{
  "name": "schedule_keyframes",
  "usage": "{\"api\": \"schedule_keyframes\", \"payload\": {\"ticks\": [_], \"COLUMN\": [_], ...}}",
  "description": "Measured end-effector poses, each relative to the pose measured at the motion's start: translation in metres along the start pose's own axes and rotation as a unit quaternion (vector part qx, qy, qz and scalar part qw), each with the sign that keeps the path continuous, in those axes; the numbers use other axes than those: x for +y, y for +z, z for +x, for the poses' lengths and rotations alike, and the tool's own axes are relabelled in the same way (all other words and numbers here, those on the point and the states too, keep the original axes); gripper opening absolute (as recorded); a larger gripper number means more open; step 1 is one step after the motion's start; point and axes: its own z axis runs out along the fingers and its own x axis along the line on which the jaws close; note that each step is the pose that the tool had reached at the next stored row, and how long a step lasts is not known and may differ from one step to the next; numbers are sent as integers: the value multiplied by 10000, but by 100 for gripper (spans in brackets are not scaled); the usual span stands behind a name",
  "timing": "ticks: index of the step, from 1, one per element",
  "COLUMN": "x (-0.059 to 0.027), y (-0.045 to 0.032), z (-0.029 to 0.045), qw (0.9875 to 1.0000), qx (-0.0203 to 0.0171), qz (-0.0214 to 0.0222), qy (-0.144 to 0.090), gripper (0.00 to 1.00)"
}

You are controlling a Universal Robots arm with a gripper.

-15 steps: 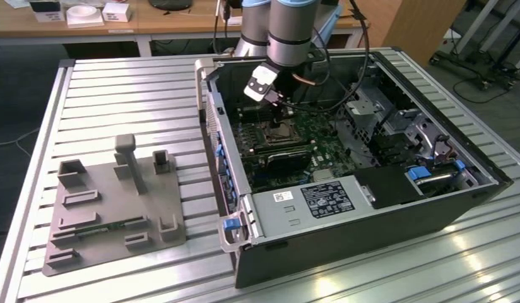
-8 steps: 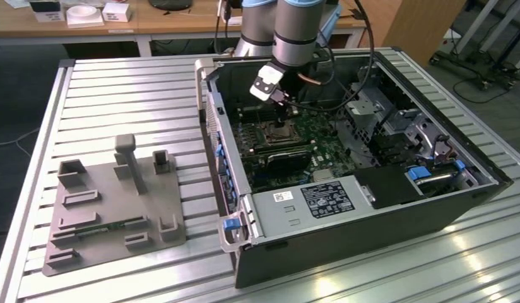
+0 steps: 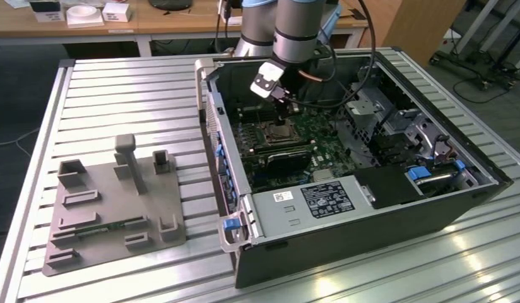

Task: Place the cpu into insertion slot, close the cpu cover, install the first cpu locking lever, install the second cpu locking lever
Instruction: 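Close the cpu cover, then install the first cpu locking lever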

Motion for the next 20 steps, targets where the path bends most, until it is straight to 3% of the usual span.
{"api": "schedule_keyframes", "payload": {"ticks": [10,20], "x": [63,66], "y": [1,1], "z": [-3,-3], "qw": [10000,10000], "qx": [0,0], "qz": [0,0], "qy": [0,0], "gripper": [10,10]}}
